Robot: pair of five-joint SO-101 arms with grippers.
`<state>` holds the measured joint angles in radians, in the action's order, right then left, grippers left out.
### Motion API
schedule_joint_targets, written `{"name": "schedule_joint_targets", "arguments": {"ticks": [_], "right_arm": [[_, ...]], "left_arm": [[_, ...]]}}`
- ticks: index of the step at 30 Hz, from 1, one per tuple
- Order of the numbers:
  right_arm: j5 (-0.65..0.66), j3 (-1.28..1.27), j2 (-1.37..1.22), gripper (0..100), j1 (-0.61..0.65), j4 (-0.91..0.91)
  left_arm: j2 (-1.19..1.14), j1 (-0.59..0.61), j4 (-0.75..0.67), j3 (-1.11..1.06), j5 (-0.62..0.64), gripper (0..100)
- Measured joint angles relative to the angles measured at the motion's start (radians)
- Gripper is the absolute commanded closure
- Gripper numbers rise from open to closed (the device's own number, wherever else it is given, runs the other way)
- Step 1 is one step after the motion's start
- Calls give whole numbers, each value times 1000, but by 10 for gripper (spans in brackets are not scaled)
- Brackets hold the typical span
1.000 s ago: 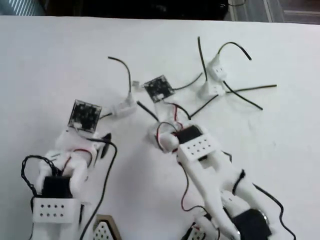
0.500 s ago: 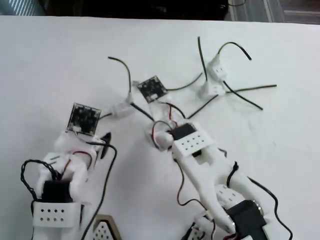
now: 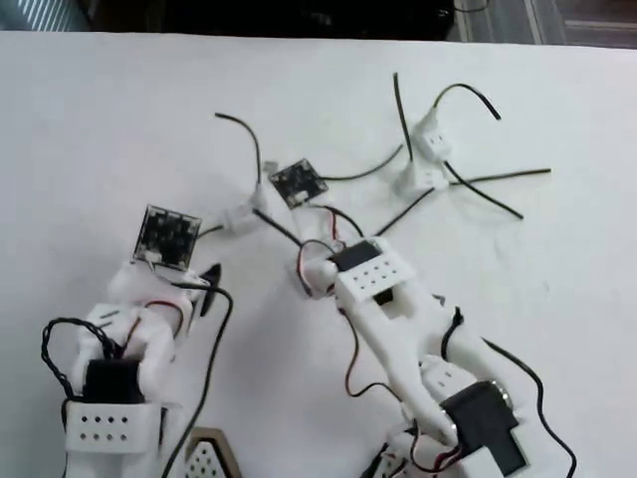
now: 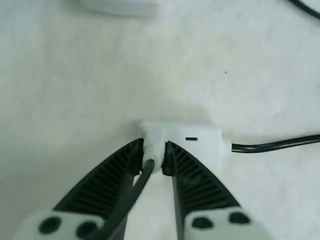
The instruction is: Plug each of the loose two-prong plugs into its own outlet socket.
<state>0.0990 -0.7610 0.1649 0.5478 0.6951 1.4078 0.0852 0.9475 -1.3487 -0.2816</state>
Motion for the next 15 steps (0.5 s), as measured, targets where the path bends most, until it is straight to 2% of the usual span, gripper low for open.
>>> {"name": "schedule_joint_targets", "arguments": {"ticks": [7,12,15], "right_arm": [[0,5,-34,961,25,-9],[0,38,-38,772,34,44],[0,91,-31,728,44,167]], "left_arm": [[0,0,0,0,0,755],[0,0,0,0,0,755],[0,0,0,0,0,755]]}}
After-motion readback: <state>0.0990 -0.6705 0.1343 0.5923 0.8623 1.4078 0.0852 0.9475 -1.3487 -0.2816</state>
